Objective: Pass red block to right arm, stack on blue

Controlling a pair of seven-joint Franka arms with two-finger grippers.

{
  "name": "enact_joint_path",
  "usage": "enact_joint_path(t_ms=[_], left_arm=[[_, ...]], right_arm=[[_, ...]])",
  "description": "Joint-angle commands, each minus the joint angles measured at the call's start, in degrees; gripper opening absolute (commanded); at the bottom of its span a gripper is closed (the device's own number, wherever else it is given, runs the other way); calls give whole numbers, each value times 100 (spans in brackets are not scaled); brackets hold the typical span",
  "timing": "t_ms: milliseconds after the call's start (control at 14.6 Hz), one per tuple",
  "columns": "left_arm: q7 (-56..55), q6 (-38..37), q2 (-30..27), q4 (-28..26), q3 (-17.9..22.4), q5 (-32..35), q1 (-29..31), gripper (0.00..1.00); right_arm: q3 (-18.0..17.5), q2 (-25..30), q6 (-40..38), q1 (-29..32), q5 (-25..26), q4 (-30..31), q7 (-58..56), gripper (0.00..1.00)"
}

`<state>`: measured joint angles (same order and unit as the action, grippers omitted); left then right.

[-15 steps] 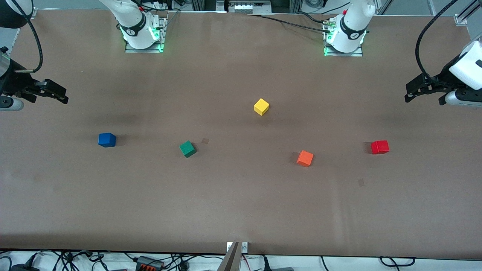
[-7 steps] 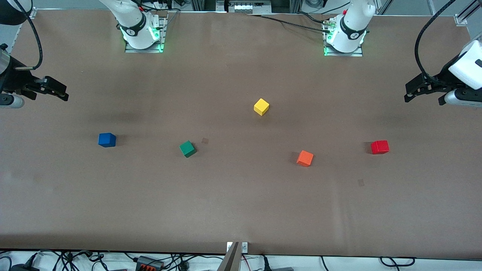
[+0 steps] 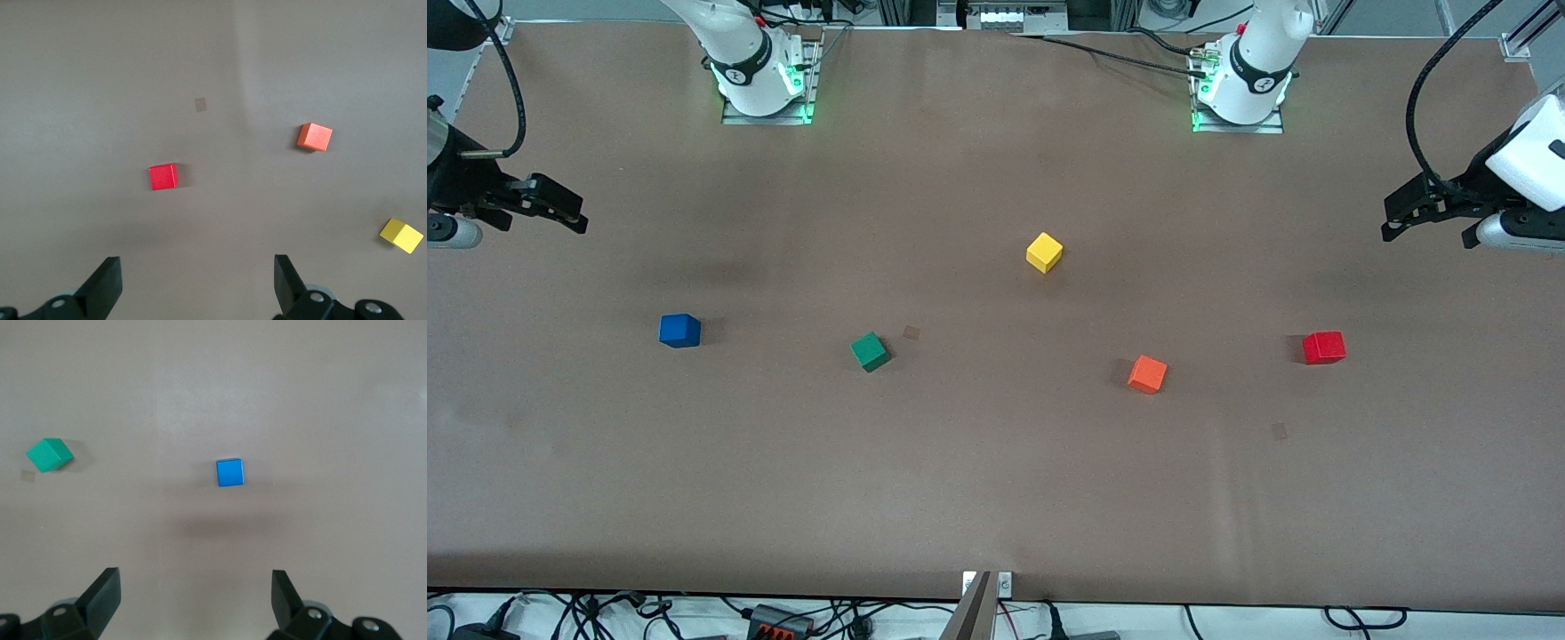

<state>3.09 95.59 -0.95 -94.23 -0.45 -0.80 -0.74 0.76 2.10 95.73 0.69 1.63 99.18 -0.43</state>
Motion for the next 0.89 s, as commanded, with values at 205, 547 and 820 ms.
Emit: enact_joint_path(t_ms=[205, 547, 820], left_arm=[[-54, -146, 51, 168, -25, 1, 13, 100], [-72, -295, 95, 221, -16, 1, 21, 100], [-72, -322, 367, 353, 18, -34, 39, 100]], right_arm=[[-14, 370, 182, -8, 92, 435, -63, 100], [-6, 274, 191, -8, 92, 304, -54, 100], [-6, 273, 191, -8, 83, 286, -54, 100]])
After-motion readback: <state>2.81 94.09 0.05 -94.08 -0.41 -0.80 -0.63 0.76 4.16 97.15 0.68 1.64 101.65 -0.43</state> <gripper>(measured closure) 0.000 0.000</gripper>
